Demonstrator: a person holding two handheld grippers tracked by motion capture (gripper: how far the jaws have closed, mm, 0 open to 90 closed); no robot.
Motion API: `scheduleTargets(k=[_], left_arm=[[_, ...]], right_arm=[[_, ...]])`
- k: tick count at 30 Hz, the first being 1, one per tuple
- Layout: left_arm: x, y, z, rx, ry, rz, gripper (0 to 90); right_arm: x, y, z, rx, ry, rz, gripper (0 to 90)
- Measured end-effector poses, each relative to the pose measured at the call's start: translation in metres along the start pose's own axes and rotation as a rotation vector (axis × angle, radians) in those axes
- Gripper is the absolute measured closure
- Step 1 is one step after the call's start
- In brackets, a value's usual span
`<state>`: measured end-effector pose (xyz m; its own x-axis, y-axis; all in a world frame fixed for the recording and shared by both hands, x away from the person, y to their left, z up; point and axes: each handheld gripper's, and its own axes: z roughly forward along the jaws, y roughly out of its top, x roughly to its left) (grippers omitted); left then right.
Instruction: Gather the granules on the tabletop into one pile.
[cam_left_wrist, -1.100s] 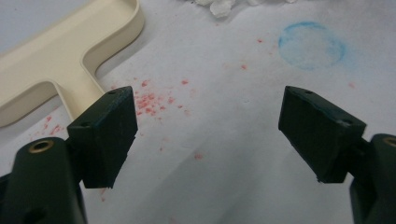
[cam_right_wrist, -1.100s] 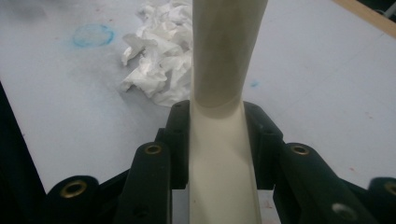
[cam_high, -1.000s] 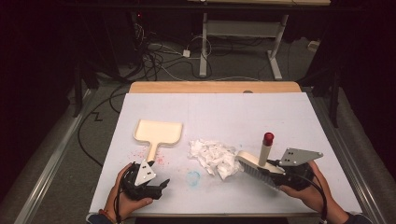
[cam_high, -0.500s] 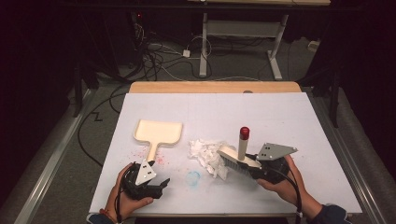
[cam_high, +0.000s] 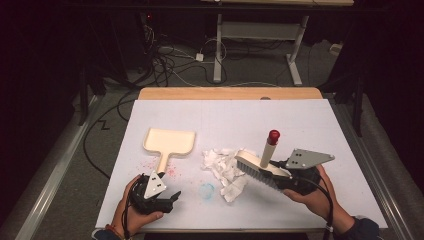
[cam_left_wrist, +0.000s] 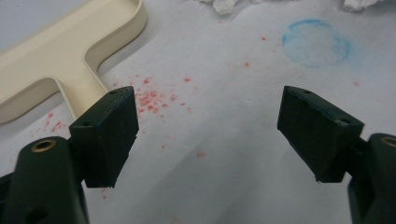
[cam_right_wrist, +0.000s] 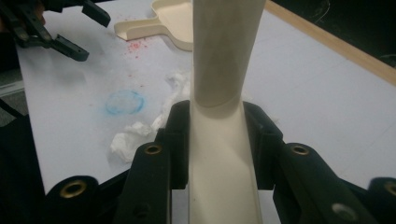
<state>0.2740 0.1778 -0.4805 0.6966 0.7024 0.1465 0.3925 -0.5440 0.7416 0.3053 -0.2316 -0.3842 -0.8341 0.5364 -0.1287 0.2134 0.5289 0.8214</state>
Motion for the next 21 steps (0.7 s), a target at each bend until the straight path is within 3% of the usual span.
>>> scheduleTargets(k=[5, 8, 14, 19, 21], left_arm=[[-0.001, 0.0, 0.0, 0.001, 0.0, 0.002, 19.9], [-0.001, 0.001, 0.0, 0.002, -0.001, 0.004, 19.9], [0.0, 0.0, -0.001, 0.001, 0.002, 0.002, 19.9], [-0.001, 0.001, 0.0, -0.002, -0.001, 0.005, 19.9], [-0.001, 0.001, 0.0, 0.001, -0.002, 0.005, 19.9]], right_arm=[[0.002, 0.0, -0.019, -0.026, 0.03, -0.006, 68.3], [0.008, -0.003, -0.022, -0.005, 0.101, -0.022, 68.3], [0.026, -0.011, -0.013, 0.085, 0.207, -0.061, 68.4], [0.033, -0.016, 0.0, 0.129, 0.251, -0.082, 68.4], [0.033, -0.018, 0.008, 0.134, 0.246, -0.088, 68.4]])
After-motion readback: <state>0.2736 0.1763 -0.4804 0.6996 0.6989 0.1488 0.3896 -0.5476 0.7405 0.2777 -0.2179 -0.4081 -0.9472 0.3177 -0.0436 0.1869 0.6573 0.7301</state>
